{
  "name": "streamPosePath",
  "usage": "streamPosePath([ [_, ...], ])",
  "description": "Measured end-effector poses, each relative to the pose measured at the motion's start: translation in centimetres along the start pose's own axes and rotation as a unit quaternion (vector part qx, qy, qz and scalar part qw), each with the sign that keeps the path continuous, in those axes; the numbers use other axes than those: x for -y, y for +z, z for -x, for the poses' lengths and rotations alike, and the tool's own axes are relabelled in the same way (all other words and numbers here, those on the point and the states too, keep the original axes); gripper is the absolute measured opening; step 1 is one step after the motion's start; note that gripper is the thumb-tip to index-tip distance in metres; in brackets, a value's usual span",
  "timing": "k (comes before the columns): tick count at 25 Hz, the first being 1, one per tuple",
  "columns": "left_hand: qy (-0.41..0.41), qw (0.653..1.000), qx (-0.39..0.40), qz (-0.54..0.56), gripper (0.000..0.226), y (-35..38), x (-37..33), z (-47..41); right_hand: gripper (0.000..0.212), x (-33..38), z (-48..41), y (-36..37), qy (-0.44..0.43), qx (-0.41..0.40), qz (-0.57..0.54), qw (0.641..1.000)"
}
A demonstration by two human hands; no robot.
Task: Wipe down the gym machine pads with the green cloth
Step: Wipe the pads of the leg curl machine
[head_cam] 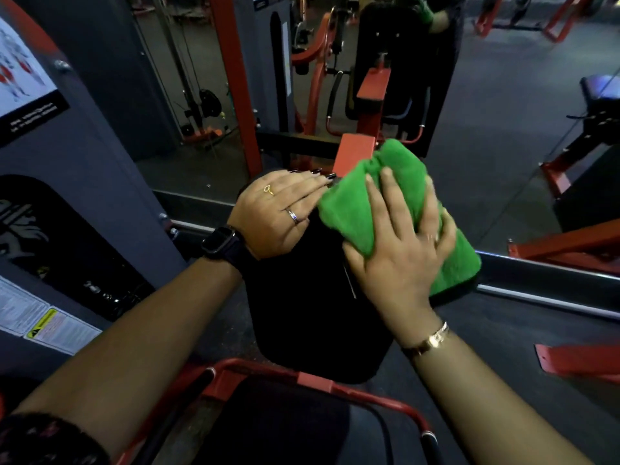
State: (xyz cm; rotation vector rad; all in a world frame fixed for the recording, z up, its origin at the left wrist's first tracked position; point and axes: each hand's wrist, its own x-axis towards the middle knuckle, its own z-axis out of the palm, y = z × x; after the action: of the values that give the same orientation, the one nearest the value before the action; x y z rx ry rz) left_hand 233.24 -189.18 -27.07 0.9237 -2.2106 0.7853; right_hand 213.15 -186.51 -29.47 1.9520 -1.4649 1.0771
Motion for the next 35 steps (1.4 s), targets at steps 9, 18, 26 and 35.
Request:
streamPosePath([
  [9, -0.009, 1.0, 0.005, 0.025, 0.04, -0.5, -0.2, -0.2, 0.078, -2.4, 1.4, -0.6, 0.139, 0.005, -0.085, 0.987],
  [18, 0.032, 0.998, 0.058, 0.021, 0.042, -0.8, -0.4, -1.6, 0.073, -3.6, 3.1, 1.2, 0.125, -0.027, -0.197, 0.972],
  [26, 0.039, 0.995, 0.086, 0.024, 0.044, -0.5, -0.9, -2.2, 0.079, -0.6, 17.8, 6.0, 0.644, 0.028, -0.43, 0.633],
  [35, 0.027, 0.996, 0.079, 0.032, 0.044, -0.5, -0.9, -2.1, 0.031, -0.6, 22.7, 8.9, 0.855, 0.014, -0.382, 0.35],
])
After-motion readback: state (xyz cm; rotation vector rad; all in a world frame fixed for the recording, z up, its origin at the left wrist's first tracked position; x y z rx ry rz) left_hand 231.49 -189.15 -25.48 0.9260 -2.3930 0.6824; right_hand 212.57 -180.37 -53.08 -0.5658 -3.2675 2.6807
